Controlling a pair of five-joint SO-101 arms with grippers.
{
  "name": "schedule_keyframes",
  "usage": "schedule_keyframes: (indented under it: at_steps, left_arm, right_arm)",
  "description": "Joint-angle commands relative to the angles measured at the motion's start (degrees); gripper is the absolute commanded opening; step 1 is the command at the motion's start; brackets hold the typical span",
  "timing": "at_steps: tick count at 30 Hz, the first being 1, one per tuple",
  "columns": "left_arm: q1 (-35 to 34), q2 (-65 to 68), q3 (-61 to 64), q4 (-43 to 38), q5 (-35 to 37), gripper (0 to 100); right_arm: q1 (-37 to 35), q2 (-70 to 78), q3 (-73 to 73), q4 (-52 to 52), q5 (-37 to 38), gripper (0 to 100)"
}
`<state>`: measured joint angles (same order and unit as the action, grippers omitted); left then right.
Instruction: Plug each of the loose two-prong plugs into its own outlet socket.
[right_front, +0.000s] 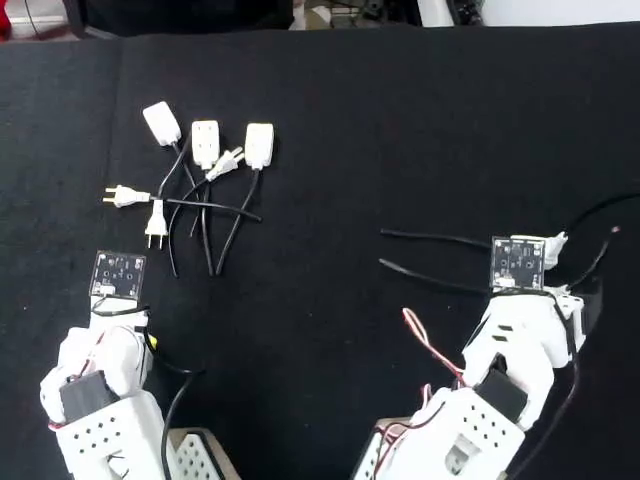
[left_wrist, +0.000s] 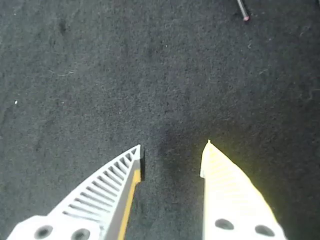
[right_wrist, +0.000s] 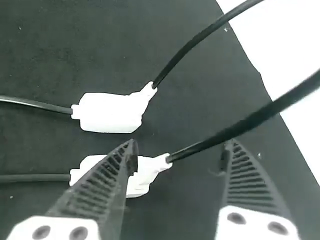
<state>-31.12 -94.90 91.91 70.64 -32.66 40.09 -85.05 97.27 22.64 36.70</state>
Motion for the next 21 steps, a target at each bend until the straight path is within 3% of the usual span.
schedule_keyframes:
  at_steps: [1,6,16,21]
  left_arm:
    - [0.7,-0.4,-0.2,-0.1,-0.4,20]
    - [0.7,-0.4,-0.2,-0.1,-0.4,20]
    - [0.7,-0.4,-0.2,-0.2,-0.4,20]
    - [0.7,-0.4,-0.2,-0.2,-0.4,20]
  right_arm:
    - [0.8,-1.1,-0.5,0.2,-0.7,29.7]
    - [2.6,-1.2,-5.3,3.3,-5.5,29.8]
    - [7.6,-1.2,-32.2,52.7,-5.2,29.6]
    - [7.5,-1.2,-39.9,66.8,-4.8,29.4]
